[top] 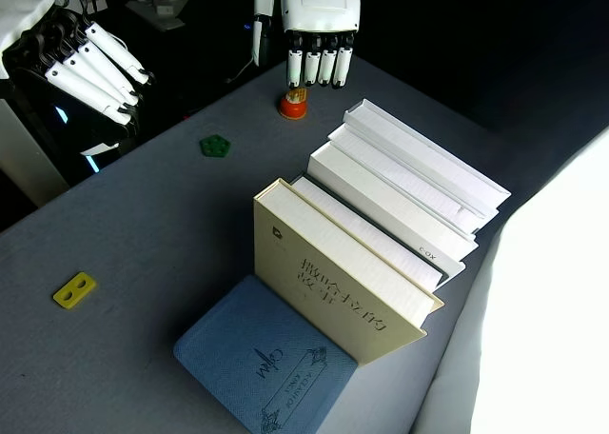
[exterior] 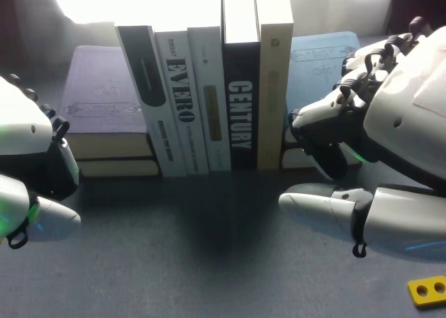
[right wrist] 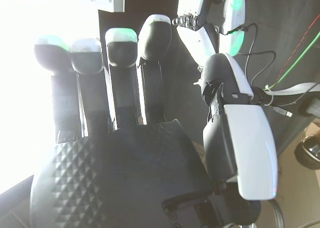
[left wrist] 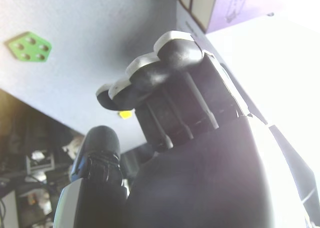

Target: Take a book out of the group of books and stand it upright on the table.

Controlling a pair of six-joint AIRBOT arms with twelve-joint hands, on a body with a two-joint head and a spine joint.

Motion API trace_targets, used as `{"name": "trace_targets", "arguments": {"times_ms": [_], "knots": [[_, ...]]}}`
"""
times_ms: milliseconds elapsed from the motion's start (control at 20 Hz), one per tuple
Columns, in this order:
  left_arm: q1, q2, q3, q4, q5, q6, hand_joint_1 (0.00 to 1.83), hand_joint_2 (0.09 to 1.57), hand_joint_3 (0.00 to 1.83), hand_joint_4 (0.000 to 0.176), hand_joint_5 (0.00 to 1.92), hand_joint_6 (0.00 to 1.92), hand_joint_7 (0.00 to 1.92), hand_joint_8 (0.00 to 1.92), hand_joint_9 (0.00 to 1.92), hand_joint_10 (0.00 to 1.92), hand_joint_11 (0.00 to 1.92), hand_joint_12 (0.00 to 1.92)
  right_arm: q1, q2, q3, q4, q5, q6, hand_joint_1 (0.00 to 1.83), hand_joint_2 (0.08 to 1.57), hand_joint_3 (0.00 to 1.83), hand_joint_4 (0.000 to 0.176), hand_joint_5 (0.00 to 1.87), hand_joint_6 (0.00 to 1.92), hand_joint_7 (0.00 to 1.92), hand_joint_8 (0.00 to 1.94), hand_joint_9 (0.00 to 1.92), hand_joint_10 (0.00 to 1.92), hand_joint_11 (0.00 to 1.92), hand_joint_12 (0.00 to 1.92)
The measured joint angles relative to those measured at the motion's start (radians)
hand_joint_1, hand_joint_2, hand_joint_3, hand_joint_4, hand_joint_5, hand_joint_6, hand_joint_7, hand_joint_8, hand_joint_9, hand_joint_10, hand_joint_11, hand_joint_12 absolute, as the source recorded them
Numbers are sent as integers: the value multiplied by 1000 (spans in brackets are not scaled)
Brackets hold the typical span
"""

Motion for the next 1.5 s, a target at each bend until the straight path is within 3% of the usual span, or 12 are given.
{"name": "trace_targets", "arguments": {"times_ms": [50,100,350,400,550,700,850,950,1050,1200,1400,1500], "knots": [[0,0,-3,0,0,0,13,1213,302,35,34,13,76,4,61,12,0,315,0,0,-1,1,-1,-1,24,1081,160,7,81,74,87,48,73,69,0,283],[0,0,-7,0,-4,0,0,1350,39,29,2,0,40,1,32,2,0,186,-1,0,-1,4,-4,-3,4,1149,15,12,112,11,119,3,109,12,0,291],[0,0,-18,0,-3,0,0,1376,9,28,23,3,42,1,46,4,0,270,-1,-1,-8,6,-3,-33,36,1155,3,3,108,0,89,0,62,0,0,259],[0,0,-18,0,-4,0,0,1376,6,36,4,0,23,0,23,0,0,292,-1,-1,-8,10,-3,-42,42,1154,1,0,105,1,88,1,77,5,0,321],[0,0,-18,0,-5,0,0,1355,0,38,1,0,44,5,77,18,0,434,-1,-13,-10,113,22,-144,57,1155,0,0,127,8,103,2,76,1,0,238],[-1,0,-8,0,-5,0,0,1322,0,37,25,3,23,4,32,5,0,202,-2,-53,-10,222,134,-267,25,1163,3,4,86,0,72,0,67,0,0,243],[-10,0,8,0,-3,0,0,1274,0,36,4,1,51,2,53,6,0,374,-63,-138,17,274,307,-330,11,1159,1,0,100,3,92,2,98,7,0,249],[-10,0,8,0,-4,0,0,1253,0,36,0,0,42,0,48,2,0,347,-77,-202,57,282,346,-332,0,1145,0,7,72,1,71,0,73,1,0,171],[-10,0,8,0,-3,0,0,1241,0,38,0,0,59,4,27,2,0,291,-89,-247,97,278,380,-328,0,1141,0,0,113,10,92,3,86,4,0,283],[-9,0,10,0,-5,0,0,1238,0,49,0,0,21,3,0,0,0,15,-92,-307,167,284,426,-279,0,1125,0,4,199,18,134,5,105,5,0,421],[-5,0,22,0,-3,0,0,1239,0,43,7,3,37,6,0,0,4,2,-87,-362,234,262,443,-211,0,1113,0,6,247,11,116,3,45,3,0,286],[-5,0,22,0,-5,0,0,1241,0,43,0,0,10,0,0,0,0,0,-80,-403,261,236,463,-207,0,1110,0,25,328,25,141,2,47,3,0,272]]}}
